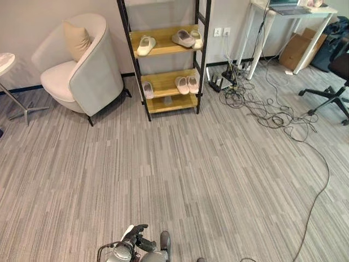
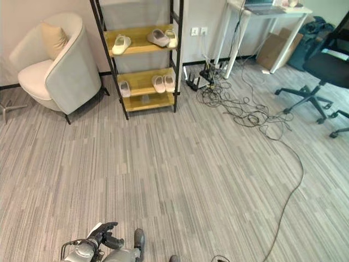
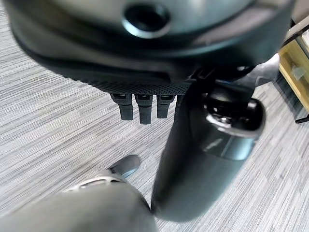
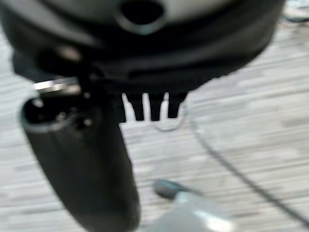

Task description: Arrange the slippers neatly on the shoe rack.

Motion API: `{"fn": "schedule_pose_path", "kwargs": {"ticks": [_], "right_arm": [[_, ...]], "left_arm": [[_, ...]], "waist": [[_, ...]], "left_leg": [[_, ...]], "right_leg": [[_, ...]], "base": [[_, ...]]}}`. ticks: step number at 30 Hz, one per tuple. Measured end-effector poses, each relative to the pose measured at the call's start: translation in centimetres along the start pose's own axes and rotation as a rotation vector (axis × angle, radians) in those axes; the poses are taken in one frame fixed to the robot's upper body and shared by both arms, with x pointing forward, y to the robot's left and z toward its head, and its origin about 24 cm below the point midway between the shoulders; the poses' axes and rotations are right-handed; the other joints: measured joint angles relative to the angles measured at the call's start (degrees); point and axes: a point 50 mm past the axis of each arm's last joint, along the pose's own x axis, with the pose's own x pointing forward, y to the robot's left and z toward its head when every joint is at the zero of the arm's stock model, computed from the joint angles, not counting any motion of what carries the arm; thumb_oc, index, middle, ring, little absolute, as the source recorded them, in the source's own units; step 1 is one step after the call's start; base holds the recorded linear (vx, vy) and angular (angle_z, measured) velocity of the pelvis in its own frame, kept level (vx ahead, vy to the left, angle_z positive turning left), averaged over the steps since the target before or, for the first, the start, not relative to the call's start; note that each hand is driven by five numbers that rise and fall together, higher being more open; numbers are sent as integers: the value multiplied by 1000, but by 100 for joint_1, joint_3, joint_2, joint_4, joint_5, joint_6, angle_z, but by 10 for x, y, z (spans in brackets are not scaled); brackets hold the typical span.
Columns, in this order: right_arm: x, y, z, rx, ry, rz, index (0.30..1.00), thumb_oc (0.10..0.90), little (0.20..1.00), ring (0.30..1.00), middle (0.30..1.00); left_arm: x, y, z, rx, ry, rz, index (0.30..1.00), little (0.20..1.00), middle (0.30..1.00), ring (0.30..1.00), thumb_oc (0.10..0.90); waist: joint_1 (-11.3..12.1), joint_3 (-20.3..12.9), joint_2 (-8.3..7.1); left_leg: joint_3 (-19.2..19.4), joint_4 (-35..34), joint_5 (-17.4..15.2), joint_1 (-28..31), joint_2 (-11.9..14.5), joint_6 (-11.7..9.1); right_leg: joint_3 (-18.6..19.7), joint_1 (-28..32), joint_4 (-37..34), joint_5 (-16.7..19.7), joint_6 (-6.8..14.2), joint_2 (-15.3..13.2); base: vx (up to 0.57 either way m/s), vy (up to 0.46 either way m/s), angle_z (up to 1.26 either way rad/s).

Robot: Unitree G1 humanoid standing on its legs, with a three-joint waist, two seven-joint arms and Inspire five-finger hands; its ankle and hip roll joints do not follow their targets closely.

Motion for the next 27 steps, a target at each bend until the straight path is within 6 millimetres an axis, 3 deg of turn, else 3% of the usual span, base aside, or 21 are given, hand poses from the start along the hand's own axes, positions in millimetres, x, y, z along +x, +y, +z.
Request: {"fn": "schedule_pose_path", "kwargs": {"ticks": [1,2,3,4,5,7,8,11,12,13,14,16,18,19,20,22,23,24,25,27], "right_arm": [[0,2,3,0,-9,6,900,800,900,900,900],[1,5,7,-3,-23,14,900,800,900,900,900],[2,5,12,-6,-36,20,900,800,900,900,900],[2,6,13,8,-43,23,900,800,900,900,900],[2,4,15,12,-50,18,900,800,900,900,900],[4,3,29,2,-84,15,900,800,900,900,900],[4,2,32,1,-95,13,900,800,900,900,900],[4,6,44,-14,-142,30,900,800,900,900,900],[4,6,52,-21,-171,37,900,800,900,900,900],[4,8,55,-20,-183,43,900,800,900,900,900],[4,11,56,-9,-187,51,900,800,900,900,900],[4,12,57,-6,-191,54,900,800,900,900,900],[3,9,38,-13,-128,46,900,800,900,900,900],[3,6,31,-16,-105,39,900,800,900,900,900],[3,6,25,-18,-78,37,900,800,900,900,900],[3,8,22,-13,-69,43,900,800,900,900,900],[3,10,22,-8,-71,49,900,800,900,900,900],[2,10,21,-7,-67,48,900,800,900,900,900],[3,7,21,-16,-68,39,900,800,900,900,900],[3,6,24,-24,-76,36,900,800,900,900,900]], "left_arm": [[0,2,-2,-4,6,6,900,900,900,900,800],[0,4,-1,-4,8,10,900,900,900,900,800],[0,5,-1,-4,8,12,900,900,900,900,800],[1,7,0,-1,7,17,900,900,900,900,800],[1,7,1,3,4,17,900,900,900,900,800],[2,12,5,34,-10,29,900,900,900,900,800],[1,11,4,34,-6,29,900,900,900,900,800],[0,14,0,27,4,45,900,900,900,900,800],[0,12,-2,18,12,45,900,900,900,900,800],[0,12,-4,20,19,45,900,900,900,900,800],[0,15,-7,20,34,53,900,900,900,900,800],[-1,12,-9,11,43,46,900,900,900,900,800],[-1,4,-8,7,38,24,900,900,900,900,800],[-1,-1,-7,11,32,9,900,900,900,900,800],[0,-4,-4,15,23,-5,900,900,900,900,800],[0,-2,-2,11,16,1,900,900,900,900,800],[1,2,2,10,4,12,900,900,900,900,800],[2,4,5,-5,-6,18,900,900,900,900,800],[3,7,12,-18,-29,29,900,900,900,900,800],[4,10,18,-27,-48,36,900,900,900,900,800]], "waist": [[-9,-18,-43],[-54,-14,-37],[-42,-5,-7],[-87,-6,-15],[-95,-11,-34],[-118,63,-68],[-143,95,-23],[-282,132,5],[-361,144,17],[-421,152,21],[-542,167,-1],[-714,166,-74],[-782,149,-94],[-766,107,-4],[-733,76,83],[-665,107,-71],[-669,179,-273],[-604,205,-391],[-531,233,-400],[-507,253,-405]], "left_leg": [[48,-31,-69,61,-92,196],[116,-18,-88,158,-180,608],[160,-30,-44,195,-174,694],[131,-21,-149,283,-270,838],[133,-17,-169,333,-290,858],[59,-21,-468,596,-364,1101],[32,-70,-431,739,-359,1028],[-77,-129,-629,1042,-323,964],[-88,-105,-839,1082,-263,959],[-110,-114,-818,1122,-248,880],[-172,-107,-894,1202,-209,777],[-309,-148,-1016,1448,-216,633],[-584,-182,-1243,1831,-130,478],[-620,-163,-1303,1904,-11,389],[-738,131,-1322,1894,158,250],[-758,1118,-1166,1591,236,-107],[-804,2546,-1023,914,226,-332],[-838,3447,-918,449,254,-601],[-802,3970,-905,73,349,-630],[-655,3927,-974,-373,418,-510]], "right_leg": [[-68,-52,260,-19,134,-136],[-129,-326,1021,-237,380,-234],[-162,-643,1657,-374,543,-285],[-196,-1160,2785,-357,757,-426],[-221,-1276,3191,-392,838,-491],[-315,-1647,4101,-79,899,-656],[-477,-1679,4171,-247,793,-688],[-762,-1978,3431,-344,727,-701],[-725,-2186,2712,-312,750,-502],[-696,-2273,2185,-212,754,-380],[-561,-2355,1284,171,825,-194],[-589,-2345,521,686,799,-119],[-598,-2128,435,1379,566,-39],[-587,-2118,590,1409,537,82],[-555,-1976,665,1300,365,232],[-553,-1565,406,1301,92,249],[-578,-1326,223,1288,-205,144],[-581,-1161,94,1293,-389,106],[-605,-1050,32,1294,-484,167],[-681,-814,-161,1153,-583,209]], "base": [[208,135,-49],[187,136,-30],[196,139,-9],[208,124,5],[267,118,16],[300,67,3],[387,-7,0],[440,-89,21],[555,-152,-7],[431,-135,7],[296,-87,27],[407,-162,57],[400,-193,66],[330,-198,48],[308,-235,38],[285,-279,34],[265,-241,22],[260,-143,8],[284,-71,-4],[274,11,11]]}}
